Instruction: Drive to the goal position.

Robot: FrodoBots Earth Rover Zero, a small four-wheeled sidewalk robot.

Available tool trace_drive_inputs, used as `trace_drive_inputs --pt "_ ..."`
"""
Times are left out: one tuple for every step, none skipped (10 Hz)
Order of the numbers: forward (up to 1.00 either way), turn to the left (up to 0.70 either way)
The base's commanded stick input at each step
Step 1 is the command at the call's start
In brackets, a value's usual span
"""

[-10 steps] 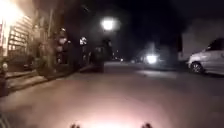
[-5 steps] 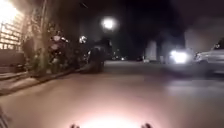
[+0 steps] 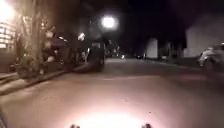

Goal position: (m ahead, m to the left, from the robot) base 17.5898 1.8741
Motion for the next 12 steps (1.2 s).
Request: trace_drive_inputs --pt "0.85 0.00" --pt "0.85 0.00" --pt "0.85 0.00" --pt "0.85 0.00" --pt "0.85 0.00" --pt "0.85 0.00" --pt "0.85 0.00" --pt "0.85 0.00" --pt "0.85 0.00" --pt "0.85 0.00" --pt "0.85 0.00" --pt "0.85 0.00"
